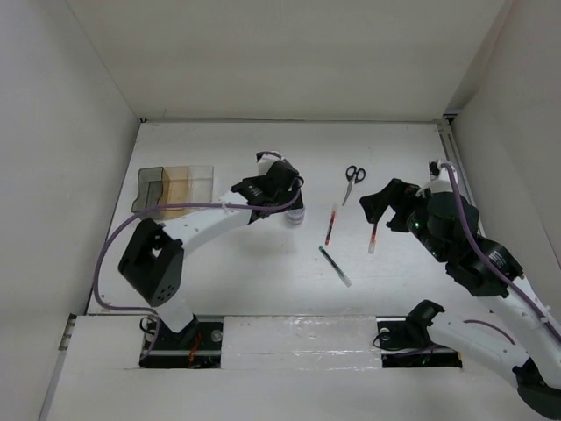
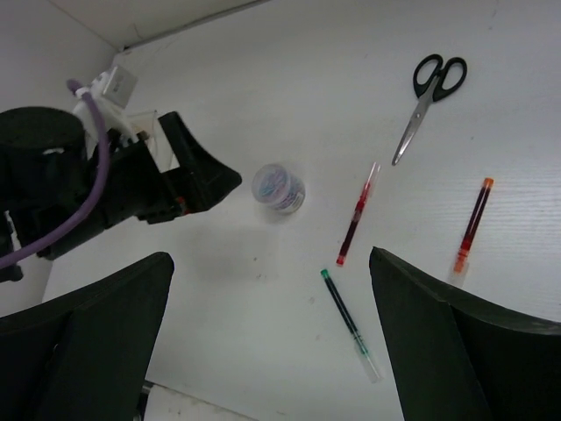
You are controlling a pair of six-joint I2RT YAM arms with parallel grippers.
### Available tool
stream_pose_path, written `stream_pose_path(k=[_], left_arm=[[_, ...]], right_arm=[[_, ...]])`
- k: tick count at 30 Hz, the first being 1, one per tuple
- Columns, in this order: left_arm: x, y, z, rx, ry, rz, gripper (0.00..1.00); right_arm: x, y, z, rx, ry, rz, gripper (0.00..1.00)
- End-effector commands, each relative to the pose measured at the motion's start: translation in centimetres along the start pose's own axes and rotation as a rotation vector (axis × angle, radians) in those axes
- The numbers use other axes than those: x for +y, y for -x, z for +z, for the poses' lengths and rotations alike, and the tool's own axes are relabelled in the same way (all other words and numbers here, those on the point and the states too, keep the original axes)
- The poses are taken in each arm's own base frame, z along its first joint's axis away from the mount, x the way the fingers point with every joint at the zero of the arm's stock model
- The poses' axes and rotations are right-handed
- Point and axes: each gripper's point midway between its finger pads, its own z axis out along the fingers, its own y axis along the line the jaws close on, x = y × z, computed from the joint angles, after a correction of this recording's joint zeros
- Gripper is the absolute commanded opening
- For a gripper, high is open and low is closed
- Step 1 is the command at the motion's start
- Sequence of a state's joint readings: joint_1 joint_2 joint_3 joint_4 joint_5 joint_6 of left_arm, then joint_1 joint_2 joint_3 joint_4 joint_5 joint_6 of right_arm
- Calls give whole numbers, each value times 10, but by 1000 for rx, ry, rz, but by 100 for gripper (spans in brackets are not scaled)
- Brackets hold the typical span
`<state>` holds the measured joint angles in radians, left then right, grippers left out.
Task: Sort the stationery into containers
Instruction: Pick up the stationery from the center of the board.
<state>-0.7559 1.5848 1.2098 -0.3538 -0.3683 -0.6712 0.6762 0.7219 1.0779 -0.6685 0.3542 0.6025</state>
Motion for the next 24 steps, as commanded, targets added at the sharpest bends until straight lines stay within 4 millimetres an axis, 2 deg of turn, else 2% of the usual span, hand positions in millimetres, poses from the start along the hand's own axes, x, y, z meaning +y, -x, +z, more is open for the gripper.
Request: stream_pose_path(k=[1,2,4,9,11,13,15,19,24], left_arm=[[-35,26,3,-39,-88,-35,100],[-43,16,11,-12,-100,-20,100],[-50,10,21,5,-125,3,100],[-54,6,32,5,-136,31,100],[-63,8,34,9,-166,36,100],[-67,-5,43,44,-164,64,100],[-72,-7,48,49,-155,74,100],[-71,-22,62,75,-126,86,100],[-60,-21,69,59,-48,71,100]], right_arm=[[18,-6,8,15,78,22,100],[21,-5,8,13,91,34,100],[19,-8,8,12,91,34,100],[17,-13,12,18,87,32,100],[17,-13,12,18,87,32,100],[17,-13,12,18,87,32,100],[14,-15,13,20,75,29,100],[13,-14,14,14,67,29,100],[13,-13,11,7,72,23,100]])
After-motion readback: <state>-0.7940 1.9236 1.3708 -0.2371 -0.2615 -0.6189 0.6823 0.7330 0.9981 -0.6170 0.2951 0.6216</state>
